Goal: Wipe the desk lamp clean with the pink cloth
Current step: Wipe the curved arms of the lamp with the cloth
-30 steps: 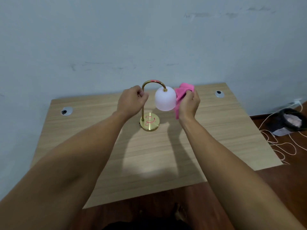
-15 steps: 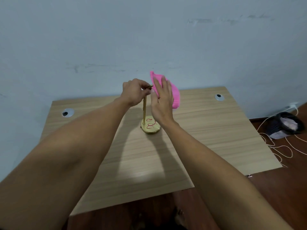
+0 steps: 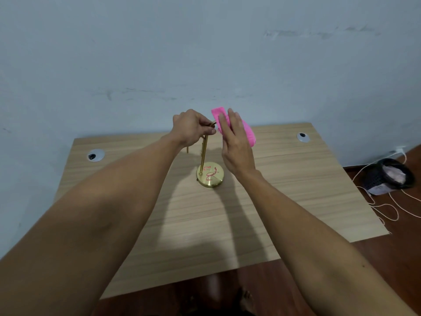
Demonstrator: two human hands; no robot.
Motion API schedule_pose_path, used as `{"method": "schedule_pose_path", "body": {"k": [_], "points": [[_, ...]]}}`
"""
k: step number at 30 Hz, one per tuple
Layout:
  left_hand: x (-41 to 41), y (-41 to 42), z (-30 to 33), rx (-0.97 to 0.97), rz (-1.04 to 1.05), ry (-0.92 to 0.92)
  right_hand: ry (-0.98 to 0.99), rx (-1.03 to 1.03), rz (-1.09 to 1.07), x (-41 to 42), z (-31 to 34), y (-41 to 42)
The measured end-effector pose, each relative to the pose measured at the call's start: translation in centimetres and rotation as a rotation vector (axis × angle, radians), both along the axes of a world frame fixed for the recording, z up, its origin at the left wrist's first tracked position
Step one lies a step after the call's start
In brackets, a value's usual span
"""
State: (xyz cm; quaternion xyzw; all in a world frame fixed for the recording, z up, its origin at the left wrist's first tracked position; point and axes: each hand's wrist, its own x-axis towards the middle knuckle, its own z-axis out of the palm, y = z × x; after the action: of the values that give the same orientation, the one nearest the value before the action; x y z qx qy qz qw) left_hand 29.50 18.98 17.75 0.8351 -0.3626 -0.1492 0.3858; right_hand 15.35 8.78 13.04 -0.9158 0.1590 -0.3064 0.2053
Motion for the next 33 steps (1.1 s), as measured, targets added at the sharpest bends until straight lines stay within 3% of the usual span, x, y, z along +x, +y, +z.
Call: {"method": "schedule_pose_path", "body": {"k": [4, 8, 12, 17, 21, 25, 29, 33], "points": [[-0.3, 0.0, 0.2, -0.012, 0.005, 0.043, -0.014, 0.091, -0.146, 1.1, 0.3, 1.0], [-0.4, 0.1, 0.1, -0.025, -0.002, 0.059, 0.044, -0.114, -0.052, 0.5, -0.1, 1.3], [-0.6, -0.1, 0.1, -0.027, 0.016, 0.107, 0.051, 0.058, -0.200, 0.5, 0.3, 0.4], [-0.6, 0.0, -0.1, -0.011, 0.007, 0.086, 0.050, -0.118, -0.019, -0.1, 0.2, 1.3], [-0.8, 0.1, -0.3, -0.019, 0.039, 0.107, 0.056, 0.048, -0.213, -0.1, 0.5, 0.2], [-0.8, 0.0, 0.1, -0.009, 0.036, 0.066, 0.064, -0.188, -0.006, -0.8, 0.7, 1.0], [-0.7, 0.0, 0.7, -0.005, 0.047, 0.082, 0.060, 0.005, -0.164, -0.4, 1.6, 0.5], [-0.7, 0.1, 0.6, 0.033, 0.036, 0.041, 0.077, -0.176, 0.026, -0.9, 1.3, 1.0]]}}
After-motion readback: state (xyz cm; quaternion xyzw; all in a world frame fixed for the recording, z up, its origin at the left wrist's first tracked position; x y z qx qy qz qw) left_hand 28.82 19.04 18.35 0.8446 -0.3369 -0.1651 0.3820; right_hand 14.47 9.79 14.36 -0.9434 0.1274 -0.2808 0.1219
